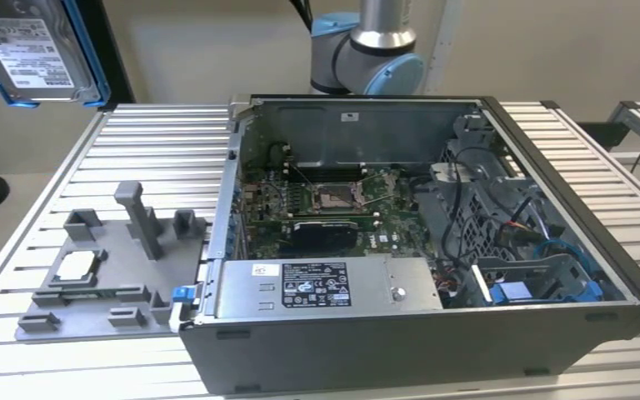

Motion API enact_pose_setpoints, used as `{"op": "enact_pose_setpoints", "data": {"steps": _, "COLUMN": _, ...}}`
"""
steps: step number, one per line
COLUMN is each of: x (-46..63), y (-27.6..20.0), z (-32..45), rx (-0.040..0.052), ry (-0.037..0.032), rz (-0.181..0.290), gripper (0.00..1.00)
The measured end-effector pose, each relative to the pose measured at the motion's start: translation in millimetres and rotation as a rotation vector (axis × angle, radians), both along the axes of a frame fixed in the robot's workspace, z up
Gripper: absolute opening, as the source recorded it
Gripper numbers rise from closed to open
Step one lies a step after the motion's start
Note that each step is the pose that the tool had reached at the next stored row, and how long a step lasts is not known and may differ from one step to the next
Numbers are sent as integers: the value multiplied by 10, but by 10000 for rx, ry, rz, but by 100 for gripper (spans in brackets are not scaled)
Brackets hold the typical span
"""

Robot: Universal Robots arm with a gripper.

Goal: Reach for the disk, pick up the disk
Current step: 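Pick up the disk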

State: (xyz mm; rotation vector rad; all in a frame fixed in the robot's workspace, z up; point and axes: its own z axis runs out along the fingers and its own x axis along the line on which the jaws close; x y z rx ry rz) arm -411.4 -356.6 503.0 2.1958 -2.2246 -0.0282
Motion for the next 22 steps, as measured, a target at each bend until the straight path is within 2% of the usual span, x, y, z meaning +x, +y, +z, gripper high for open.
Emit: {"op": "enact_pose_setpoints", "data": {"steps": 22, "x": 278, "y": 0, "z": 0, "rx": 0, "ry": 1, "rz": 0, "gripper": 0}}
